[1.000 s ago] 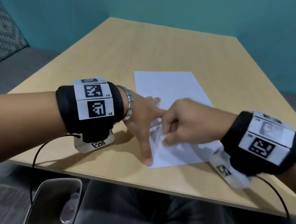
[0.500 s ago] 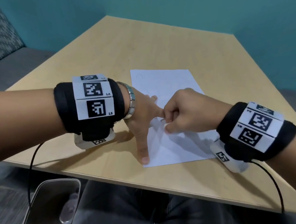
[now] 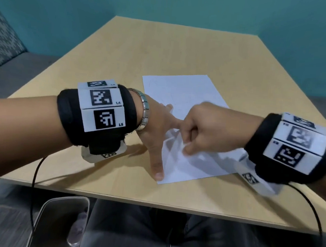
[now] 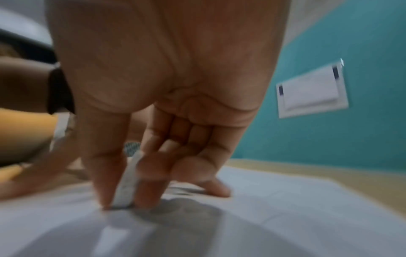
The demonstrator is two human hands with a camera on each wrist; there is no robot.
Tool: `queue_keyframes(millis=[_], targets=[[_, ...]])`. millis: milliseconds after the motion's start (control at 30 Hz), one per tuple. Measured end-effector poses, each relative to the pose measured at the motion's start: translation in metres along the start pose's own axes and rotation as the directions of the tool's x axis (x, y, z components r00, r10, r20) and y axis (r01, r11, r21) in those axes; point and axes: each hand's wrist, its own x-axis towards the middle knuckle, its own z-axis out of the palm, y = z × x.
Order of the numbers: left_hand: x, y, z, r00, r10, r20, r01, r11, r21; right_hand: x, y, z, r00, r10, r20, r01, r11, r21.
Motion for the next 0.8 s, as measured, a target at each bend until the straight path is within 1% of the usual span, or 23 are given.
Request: queue_keyframes(millis=[33, 67, 100, 167, 200, 233, 333, 367, 400, 467, 500, 533, 600, 633, 667, 733, 767, 800], targets=[[0.001, 0.0, 0.0, 1.0, -0.005, -0.003, 0.005, 1.0, 0.009, 0.003, 0.004, -0.002, 0.998, 0.008, -0.059, -0.009, 1.0, -0.018], [0.001, 0.0, 0.0, 1.0, -0.008, -0.004, 0.008, 1.0, 0.012, 0.004, 0.004, -0.003, 0.997, 0.005, -0.08, -0.007, 1.0, -0.017], [0.0, 0.0, 0.0, 1.0, -0.005, -0.006, 0.006, 1.0, 0.009, 0.001, 0.001, -0.001, 0.998, -0.01, -0.057, 0.01, 1.0, -0.008], [-0.001, 0.0, -0.001, 1.0, 0.002, -0.004, -0.002, 1.0, -0.004, -0.008, -0.011, 0.007, 0.995, -0.072, 0.075, 0.071, 0.997, 0.014], [-0.002, 0.0, -0.001, 1.0, 0.005, -0.001, -0.005, 1.0, -0.005, -0.011, -0.014, 0.008, 0.989, -0.078, 0.122, 0.075, 0.997, 0.026], [-0.002, 0.0, 0.0, 1.0, 0.007, 0.002, -0.007, 1.0, -0.003, -0.009, -0.012, 0.006, 0.991, -0.059, 0.118, 0.057, 0.998, 0.021], [-0.001, 0.0, 0.0, 1.0, -0.002, -0.011, 0.002, 1.0, 0.022, 0.002, 0.003, -0.005, 0.999, 0.019, -0.032, -0.02, 0.999, -0.025], [-0.002, 0.0, 0.0, 1.0, -0.008, -0.012, 0.008, 1.0, 0.027, 0.003, 0.004, -0.005, 0.999, 0.023, -0.04, -0.023, 1.0, -0.018], [-0.002, 0.001, 0.0, 1.0, -0.011, -0.011, 0.011, 1.0, 0.024, 0.0, 0.002, -0.002, 1.0, 0.009, -0.011, -0.009, 1.0, 0.0], [-0.002, 0.002, -0.001, 1.0, -0.004, -0.008, 0.005, 1.0, 0.019, -0.008, -0.007, 0.005, 0.993, -0.037, 0.111, 0.031, 0.998, 0.049], [-0.002, 0.002, -0.002, 1.0, -0.004, -0.002, 0.004, 1.0, 0.018, -0.009, -0.008, 0.006, 0.99, -0.038, 0.138, 0.031, 0.998, 0.054], [-0.002, 0.002, -0.002, 1.0, -0.006, 0.001, 0.006, 1.0, 0.016, -0.007, -0.005, 0.004, 0.993, -0.02, 0.115, 0.016, 0.999, 0.037], [-0.002, 0.002, -0.002, 1.0, -0.013, -0.008, 0.014, 1.0, 0.026, -0.003, 0.004, 0.0, 1.0, 0.029, -0.005, -0.029, 1.0, 0.008], [-0.002, 0.002, -0.001, 1.0, -0.017, -0.016, 0.017, 0.999, 0.036, -0.002, 0.006, 0.0, 0.999, 0.038, -0.026, -0.038, 0.999, 0.017], [-0.002, 0.002, -0.001, 1.0, -0.015, -0.024, 0.016, 0.999, 0.046, -0.003, 0.004, 0.002, 1.0, 0.026, -0.005, -0.026, 0.999, 0.034], [-0.002, 0.002, -0.001, 0.999, -0.01, -0.03, 0.011, 0.999, 0.052, -0.008, -0.002, 0.007, 0.993, -0.026, 0.116, 0.02, 0.999, 0.05], [-0.001, 0.002, -0.001, 1.0, -0.009, -0.025, 0.01, 0.999, 0.051, -0.009, -0.003, 0.007, 0.989, -0.032, 0.147, 0.024, 0.998, 0.051], [-0.001, 0.002, -0.001, 1.0, -0.009, -0.018, 0.01, 0.999, 0.05, -0.007, 0.0, 0.004, 0.991, -0.011, 0.131, 0.005, 0.999, 0.044]])
